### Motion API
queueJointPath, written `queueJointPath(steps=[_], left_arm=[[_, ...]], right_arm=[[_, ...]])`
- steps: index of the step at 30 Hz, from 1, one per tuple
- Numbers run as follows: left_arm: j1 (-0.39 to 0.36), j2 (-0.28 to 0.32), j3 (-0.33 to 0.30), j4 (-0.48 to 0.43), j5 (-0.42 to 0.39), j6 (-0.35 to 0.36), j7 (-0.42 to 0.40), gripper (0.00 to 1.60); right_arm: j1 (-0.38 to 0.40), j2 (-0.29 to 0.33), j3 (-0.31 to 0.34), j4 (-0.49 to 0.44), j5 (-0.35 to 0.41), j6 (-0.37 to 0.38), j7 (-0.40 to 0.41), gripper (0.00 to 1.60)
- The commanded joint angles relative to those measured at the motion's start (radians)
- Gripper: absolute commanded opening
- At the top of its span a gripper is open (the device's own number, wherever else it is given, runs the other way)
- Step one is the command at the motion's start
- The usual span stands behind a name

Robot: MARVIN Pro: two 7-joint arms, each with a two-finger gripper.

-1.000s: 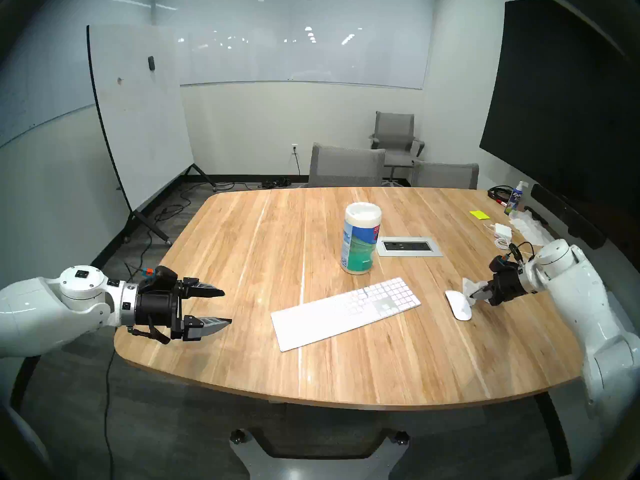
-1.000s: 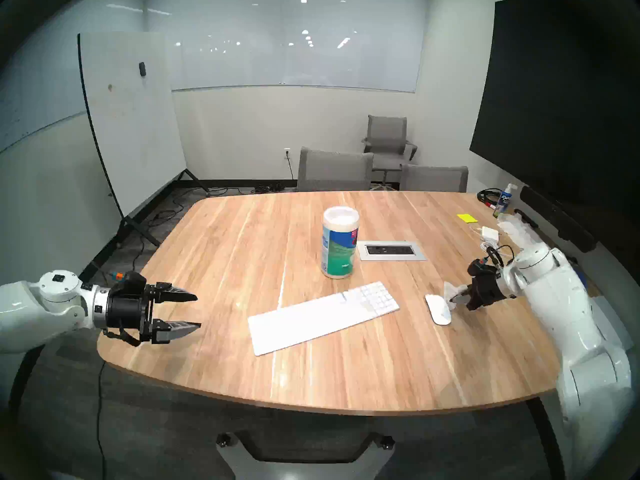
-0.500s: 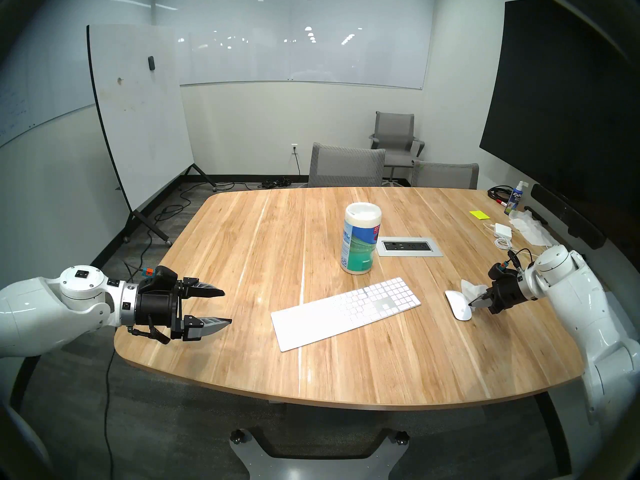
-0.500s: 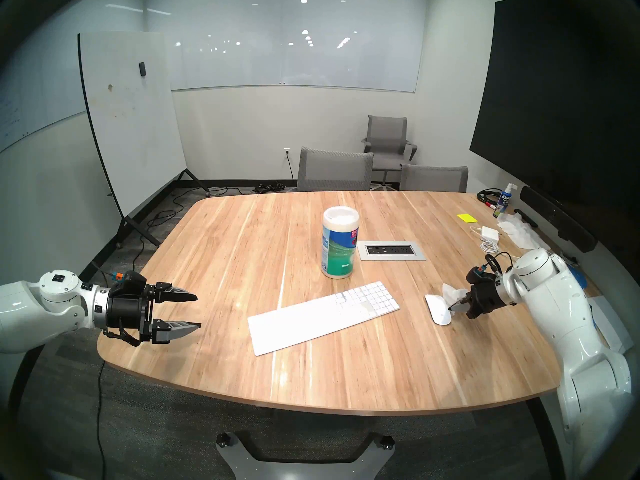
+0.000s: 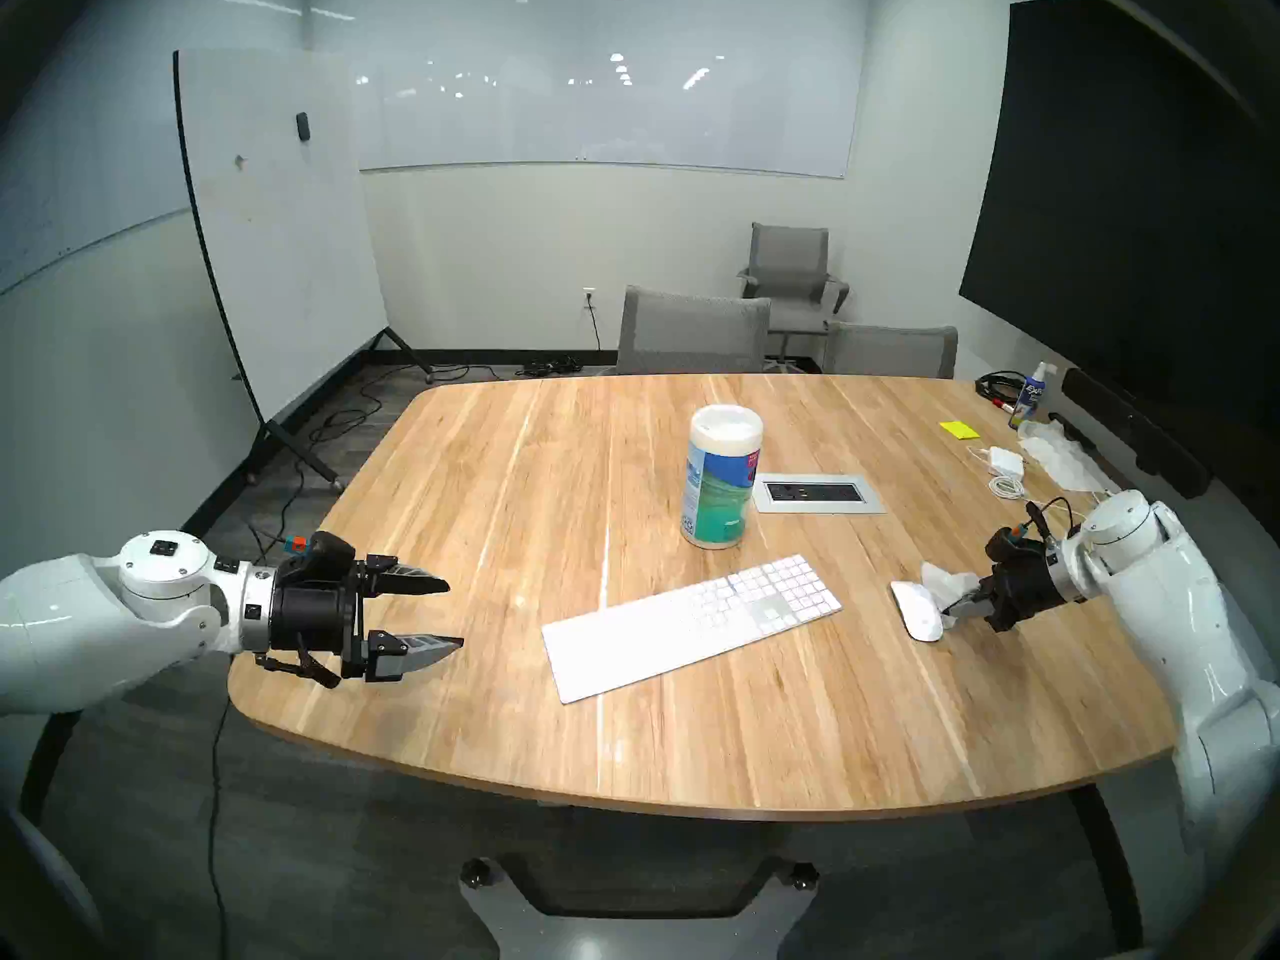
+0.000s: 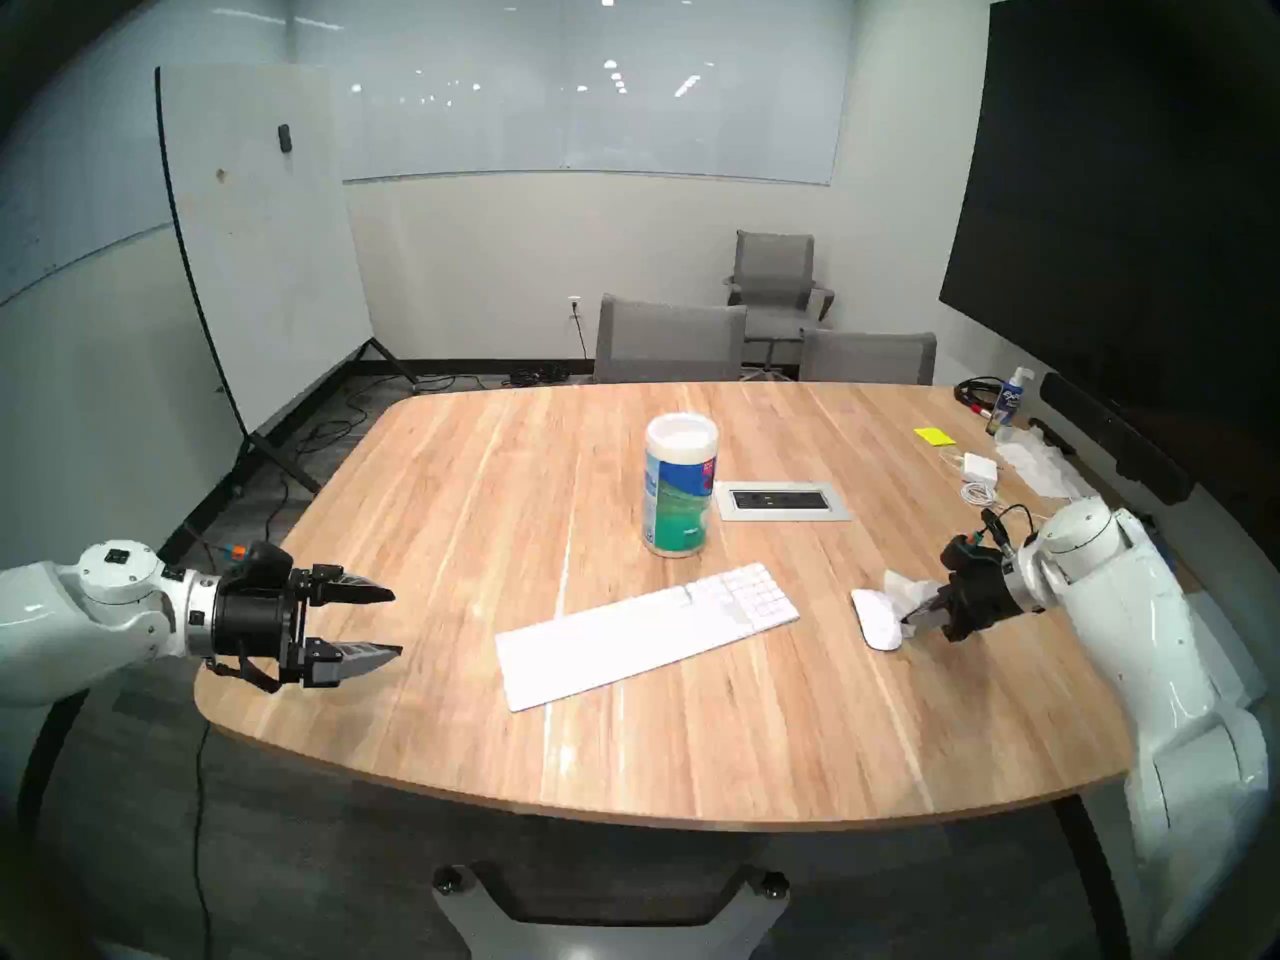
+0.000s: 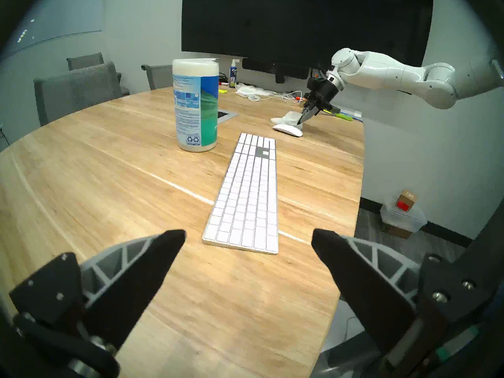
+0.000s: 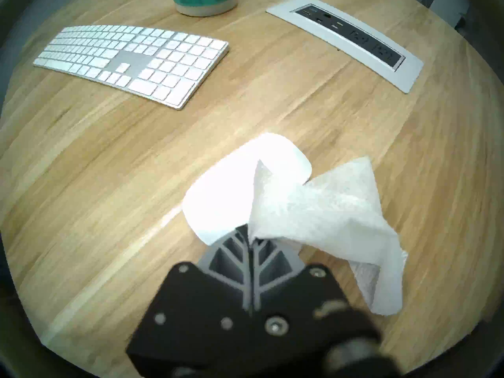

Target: Wipe the keyboards and mice with a disinfecting wipe, then set the wipe down

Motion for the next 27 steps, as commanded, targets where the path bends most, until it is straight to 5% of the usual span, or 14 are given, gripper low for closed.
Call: queueJointPath(steps=[1,27], left_arm=[[-0.01,0.0,-0.009,-0.003,-0.004,-0.003,0.0,1.6],[-0.012,0.0,-0.007,-0.003,-0.004,-0.004,0.0,1.6]], right_arm=[[-0.002,0.027,0.042,-0.081,0.042,0.013,0.039,0.0],[-0.122,0.107,0.216,-0.287,0.154,0.144,0.166,0.0]])
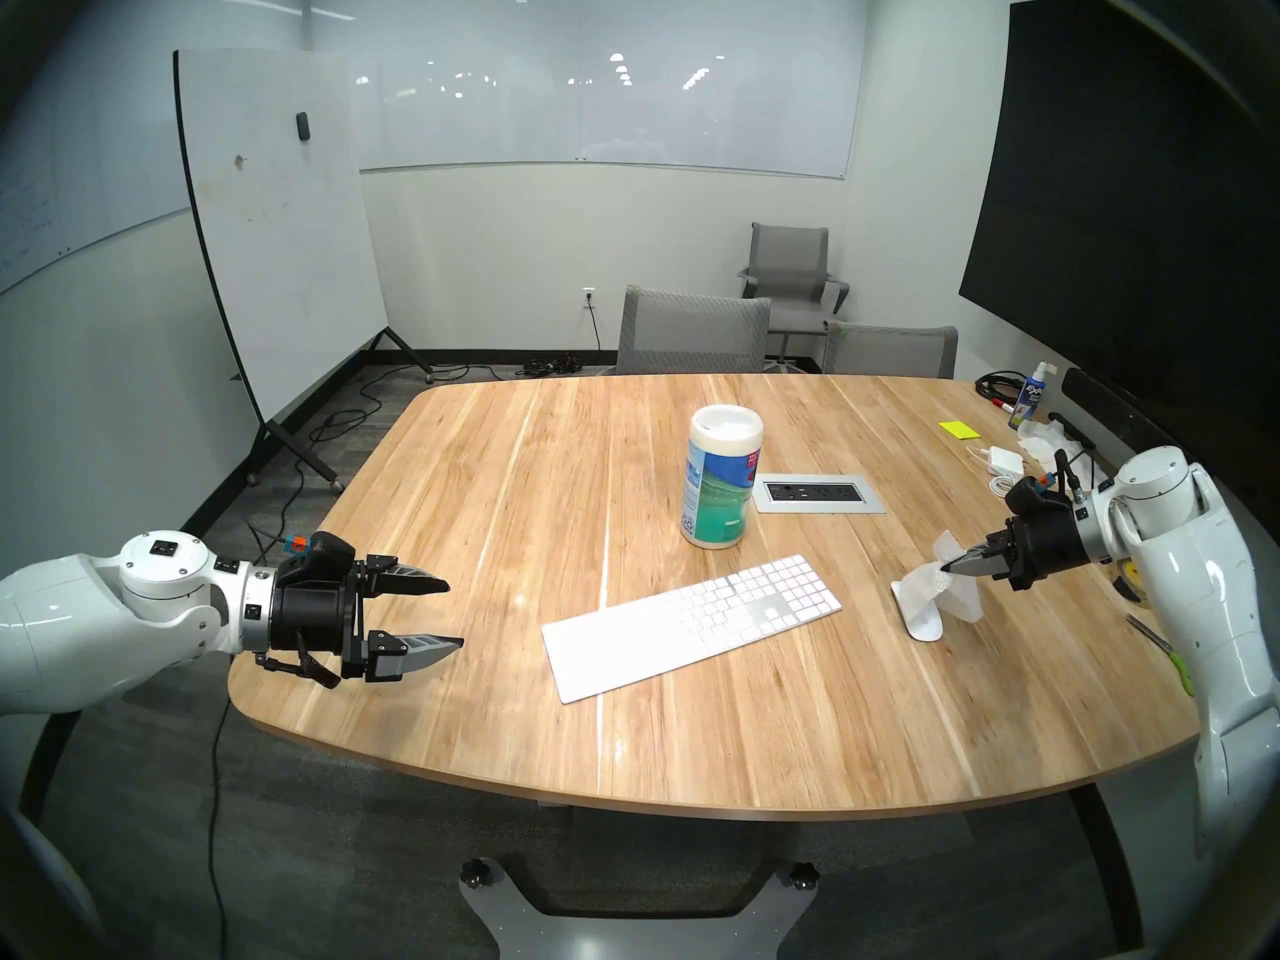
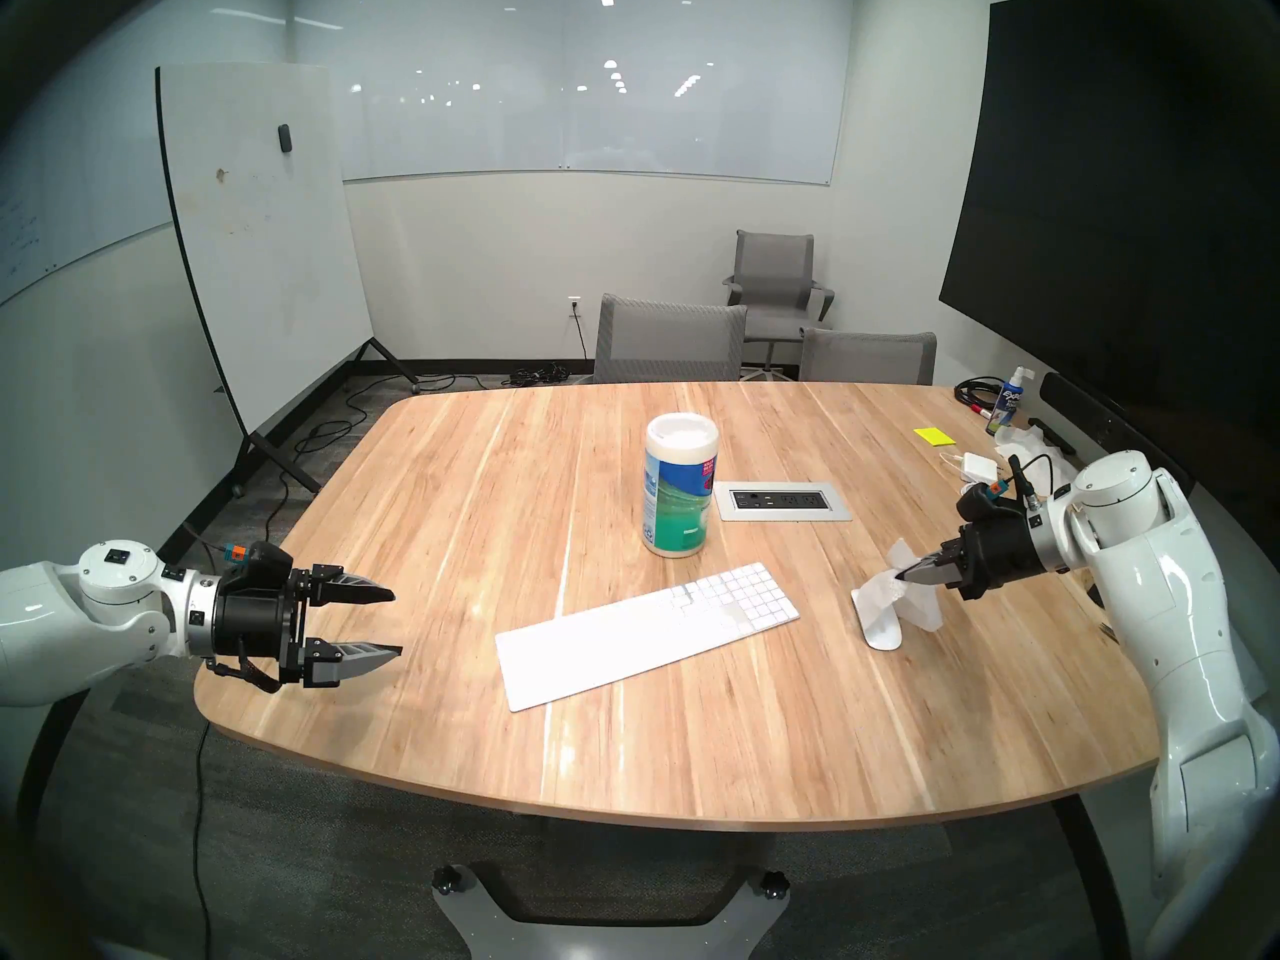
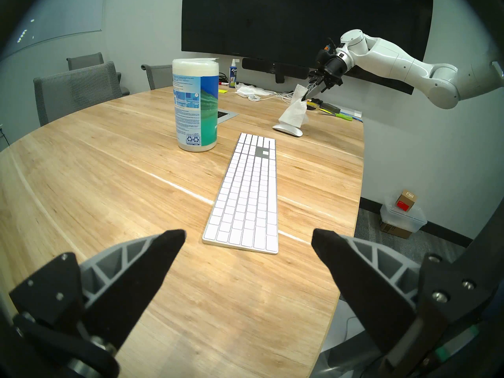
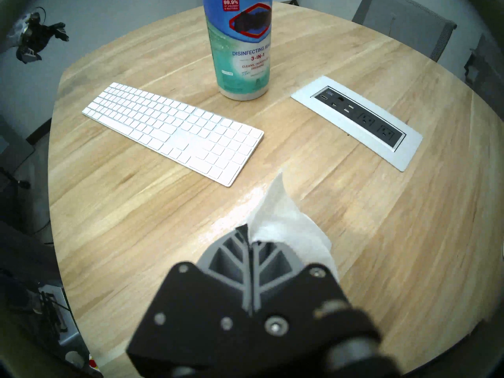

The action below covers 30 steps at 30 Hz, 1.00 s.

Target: Wipe the keyboards and mice with a disinfecting wipe, then set the wipe down

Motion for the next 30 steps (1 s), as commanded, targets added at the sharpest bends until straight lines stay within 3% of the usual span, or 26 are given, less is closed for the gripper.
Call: queueJointPath(steps=[1,9,13,24,30], left_arm=[[-0.01,0.0,-0.01,-0.003,-0.004,-0.004,0.0,1.6],[-0.01,0.0,-0.009,-0.003,-0.005,-0.004,0.0,1.6],[-0.011,0.0,-0.009,-0.003,-0.005,-0.004,0.0,1.6],[-0.011,0.0,-0.008,-0.003,-0.004,-0.004,0.0,1.6],[-0.012,0.0,-0.007,-0.003,-0.005,-0.004,0.0,1.6]], right_arm=[[-0.051,0.053,0.064,-0.062,0.041,0.029,0.035,0.0],[-0.14,0.088,0.081,-0.094,0.071,0.039,0.055,0.0],[-0.132,0.096,0.046,-0.081,0.089,0.06,0.066,0.0],[-0.163,0.173,-0.052,-0.116,0.235,0.088,0.024,0.0],[-0.11,0.149,-0.128,-0.082,0.217,0.079,0.024,0.0]])
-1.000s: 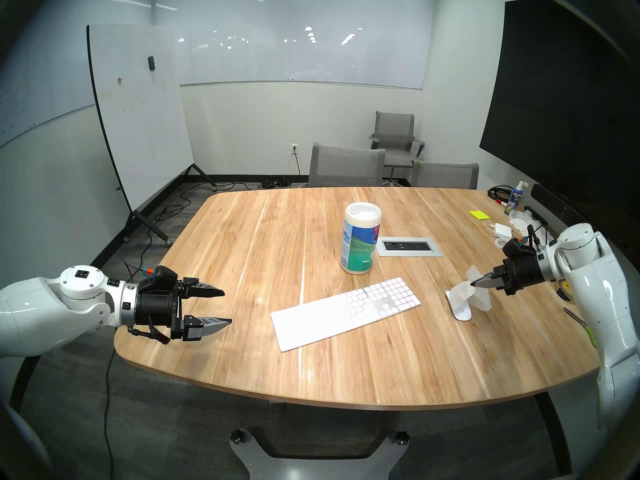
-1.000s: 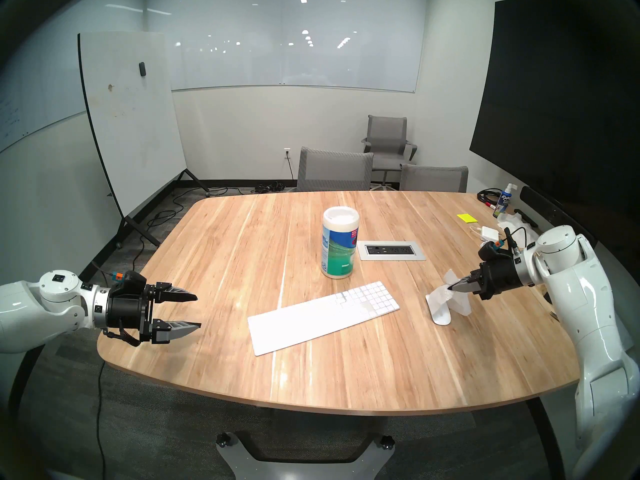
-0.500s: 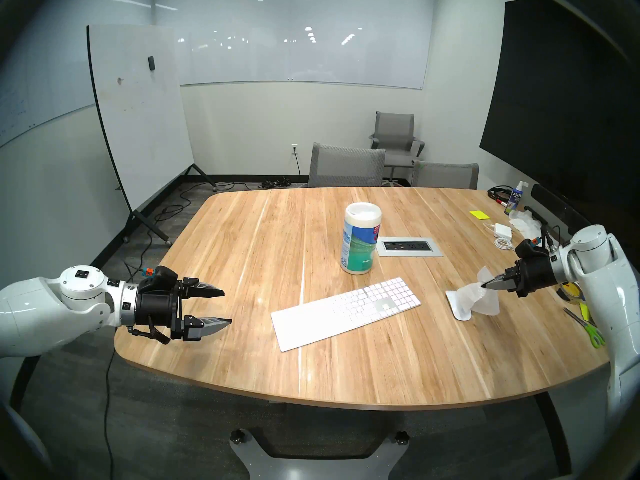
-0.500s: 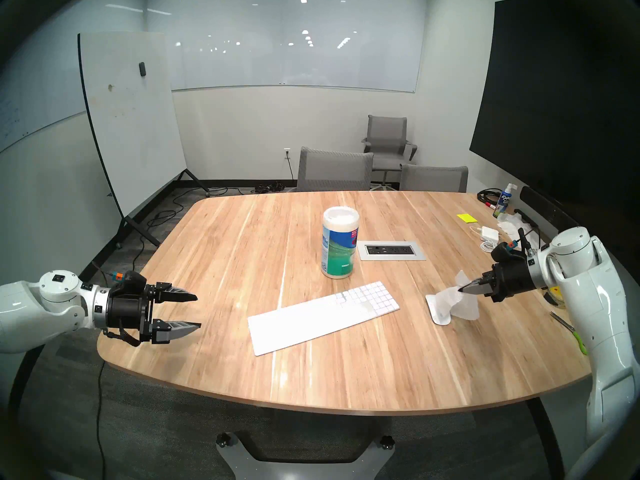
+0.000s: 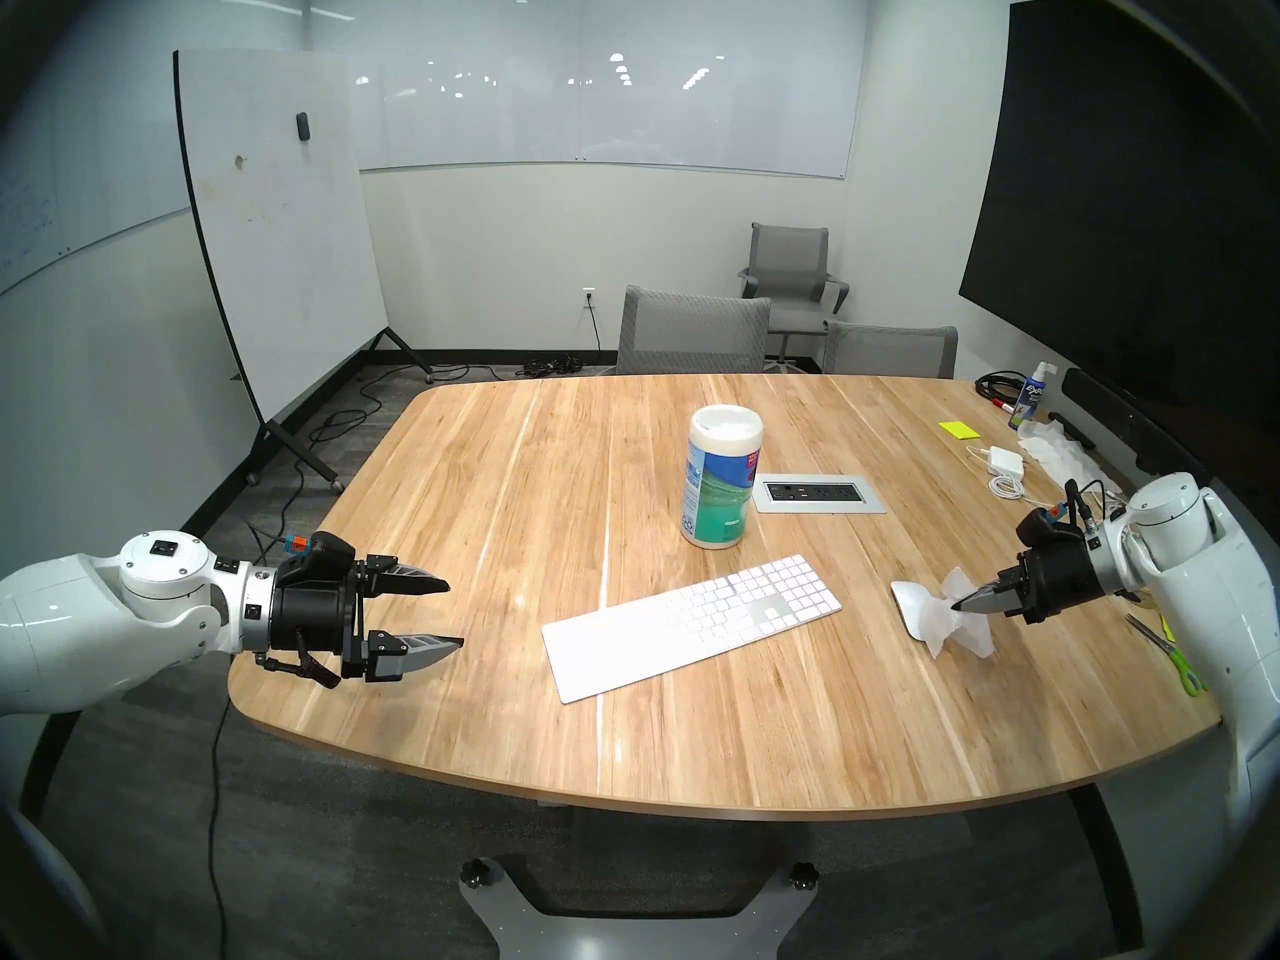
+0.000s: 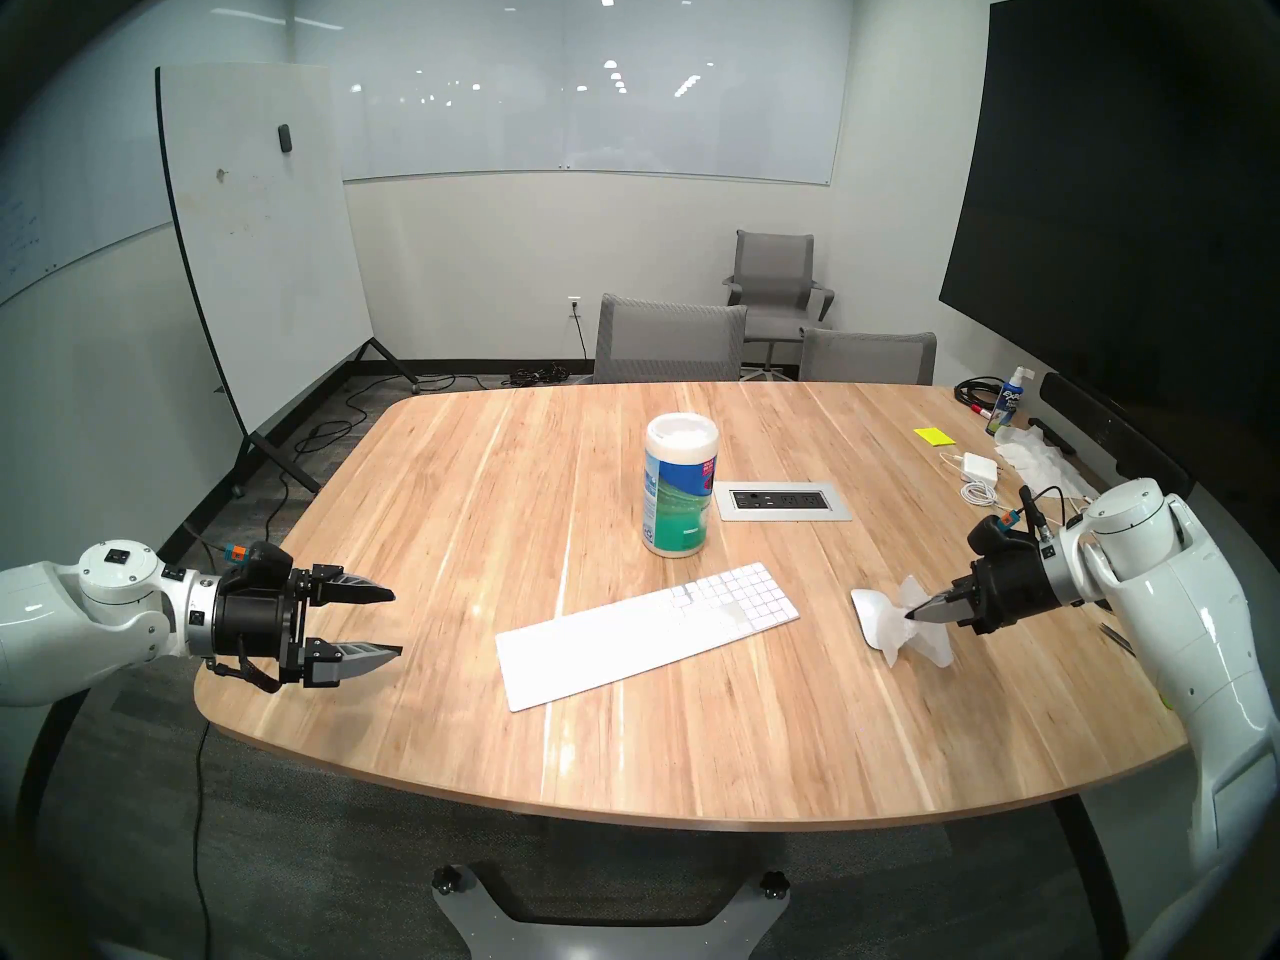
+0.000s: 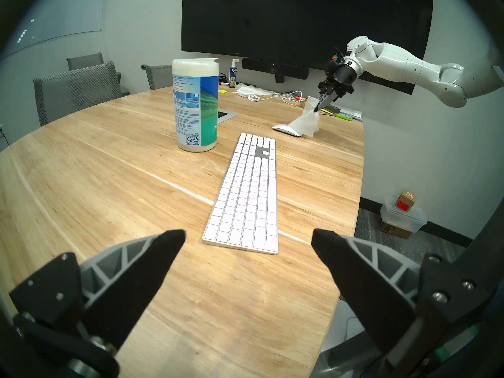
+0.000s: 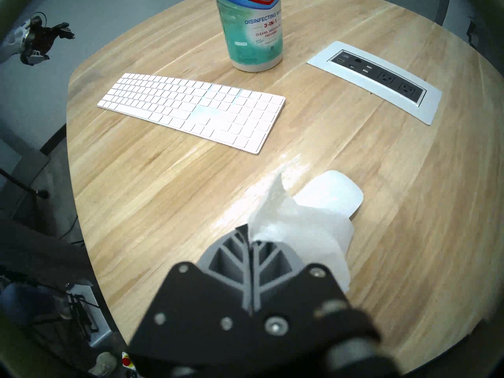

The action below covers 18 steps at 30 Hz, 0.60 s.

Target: Wipe the keyboards and mice with a disinfecting wipe, then set the wipe down

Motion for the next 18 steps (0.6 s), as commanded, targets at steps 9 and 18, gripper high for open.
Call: queueJointPath(steps=[9,18], left_arm=[[-0.01,0.0,-0.009,-0.003,-0.004,-0.004,0.0,1.6],[-0.011,0.0,-0.008,-0.003,-0.004,-0.003,0.0,1.6]], right_arm=[[0.149,-0.047,-0.144,0.046,-0.02,0.006,0.039,0.0],[0.237,-0.131,-0.206,0.085,-0.075,0.029,-0.034,0.0]])
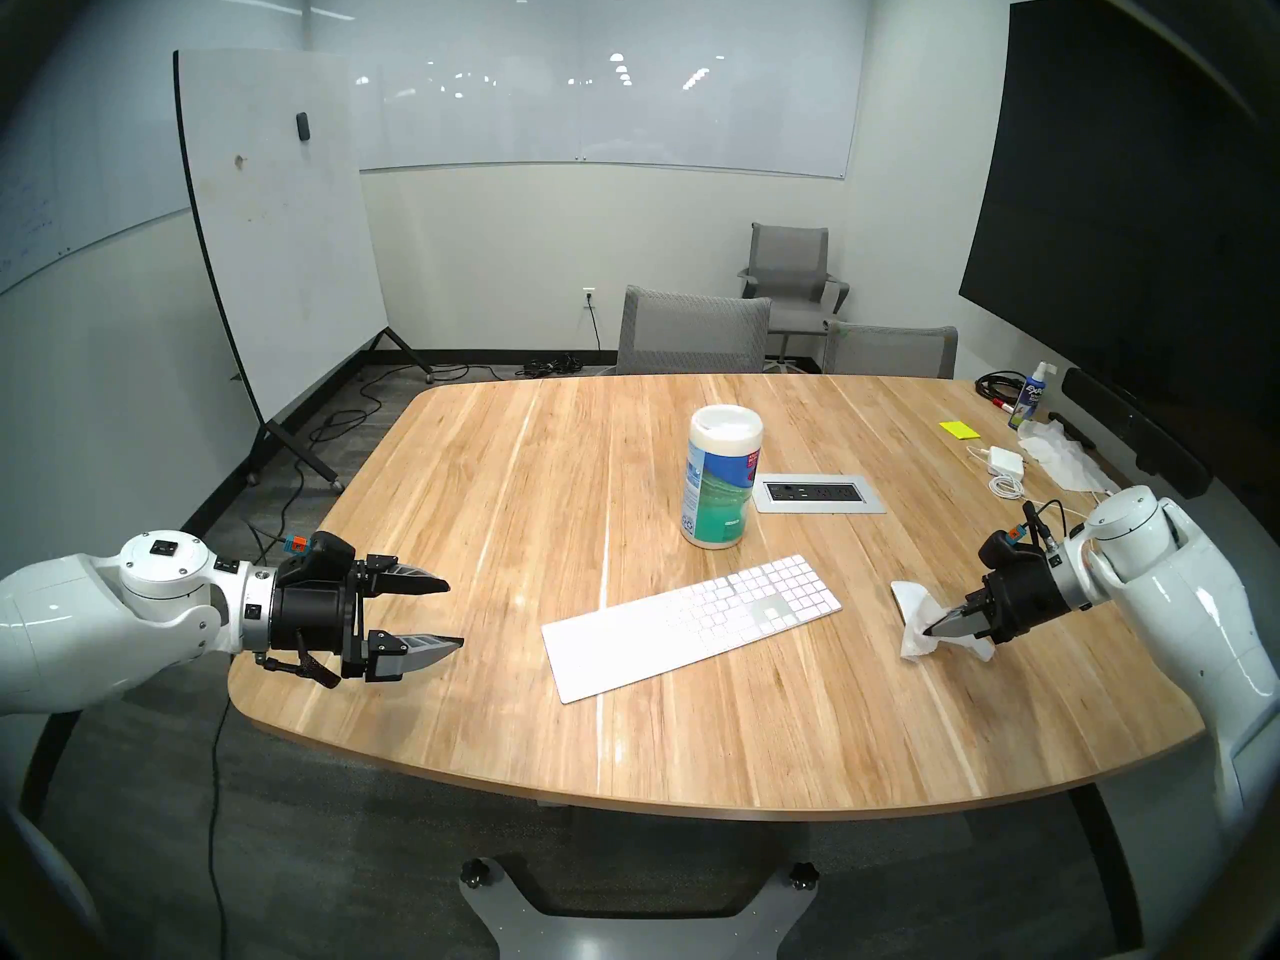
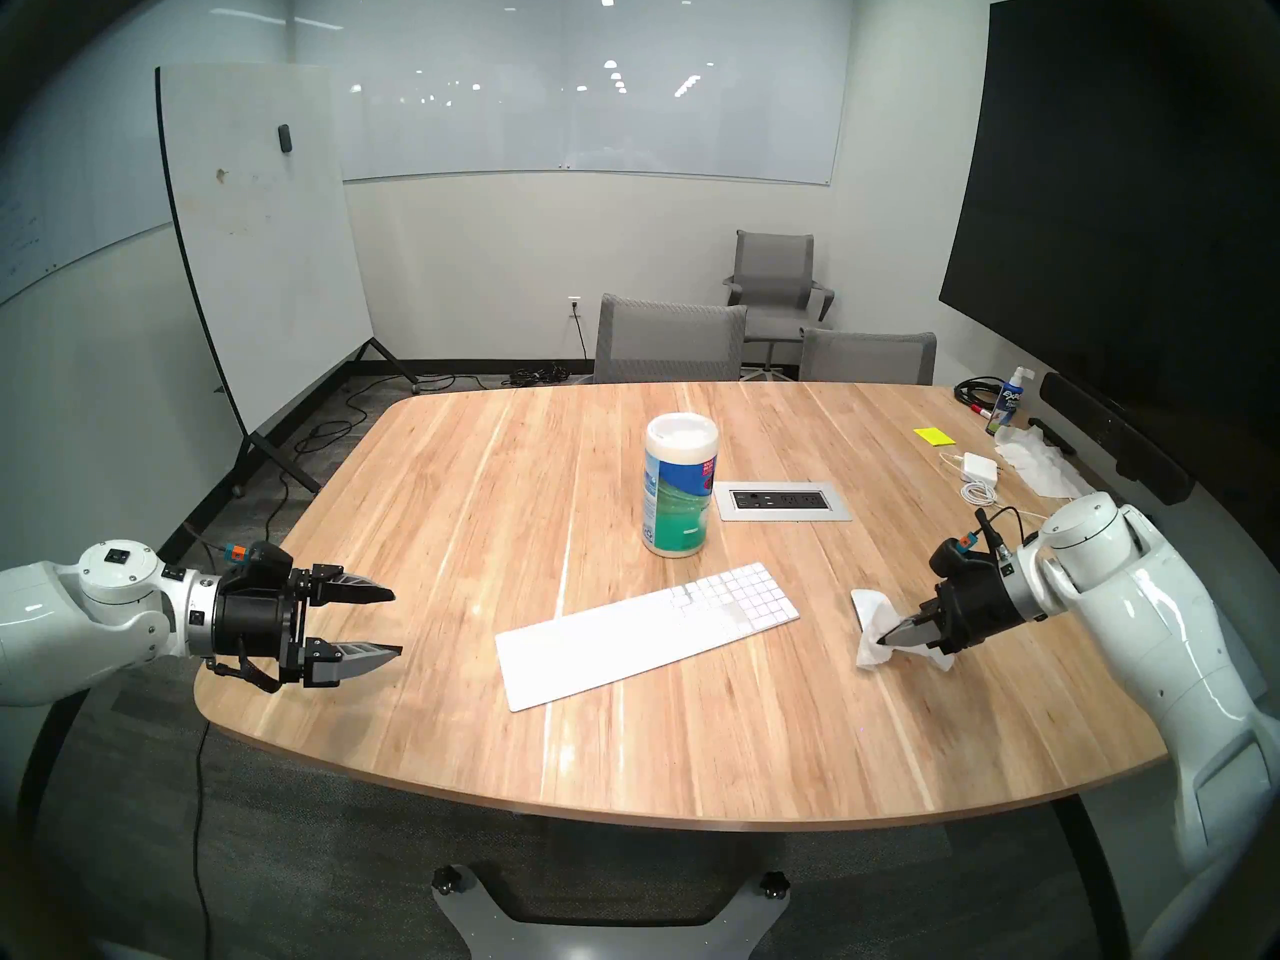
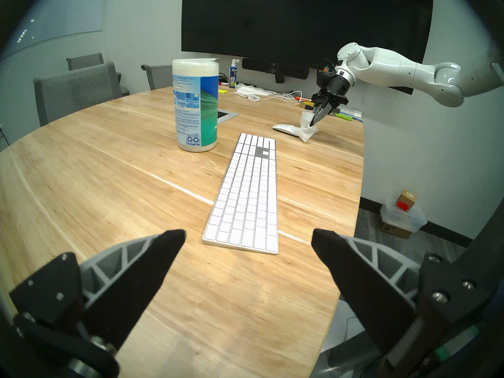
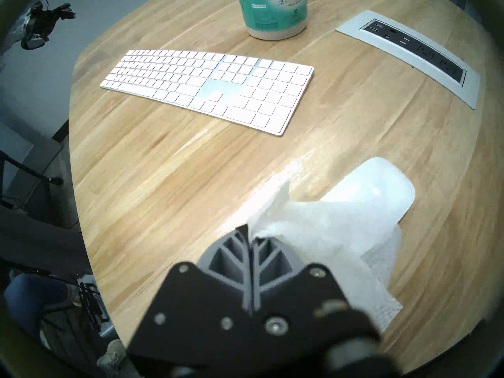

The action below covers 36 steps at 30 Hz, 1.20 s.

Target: Wipe the keyboards and mice with a disinfecting wipe, then set the wipe down

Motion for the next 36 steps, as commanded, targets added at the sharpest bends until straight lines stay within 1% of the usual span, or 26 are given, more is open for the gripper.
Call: queueJointPath(steps=[1,5,10,14,23,29,31,34,36], left_arm=[[-0.009,0.0,-0.009,-0.003,-0.004,-0.003,0.0,1.6],[-0.01,0.0,-0.009,-0.003,-0.004,-0.004,0.0,1.6],[-0.01,0.0,-0.008,-0.003,-0.004,-0.004,0.0,1.6],[-0.011,0.0,-0.008,-0.003,-0.004,-0.004,0.0,1.6],[-0.012,0.0,-0.007,-0.003,-0.005,-0.004,0.0,1.6],[-0.012,0.0,-0.006,-0.003,-0.005,-0.004,0.0,1.6],[-0.013,0.0,-0.006,-0.003,-0.005,-0.004,0.0,1.6],[-0.013,0.0,-0.006,-0.003,-0.005,-0.004,0.0,1.6],[-0.013,0.0,-0.005,-0.003,-0.005,-0.004,0.0,1.6]], right_arm=[[0.114,-0.072,-0.028,0.022,-0.036,0.018,-0.026,0.0],[0.151,-0.104,-0.047,0.068,-0.068,0.021,-0.056,0.0],[0.186,-0.125,-0.058,0.125,-0.097,0.01,-0.081,0.0],[0.215,-0.142,-0.062,0.183,-0.118,-0.011,-0.104,0.0],[0.27,-0.146,-0.057,0.286,-0.142,-0.055,-0.092,0.0],[0.29,-0.145,-0.055,0.328,-0.154,-0.078,-0.078,0.0],[0.302,-0.146,-0.056,0.355,-0.163,-0.094,-0.067,0.0],[0.305,-0.144,-0.056,0.365,-0.168,-0.103,-0.057,0.0],[0.298,-0.132,-0.059,0.369,-0.174,-0.118,-0.036,0.0]])
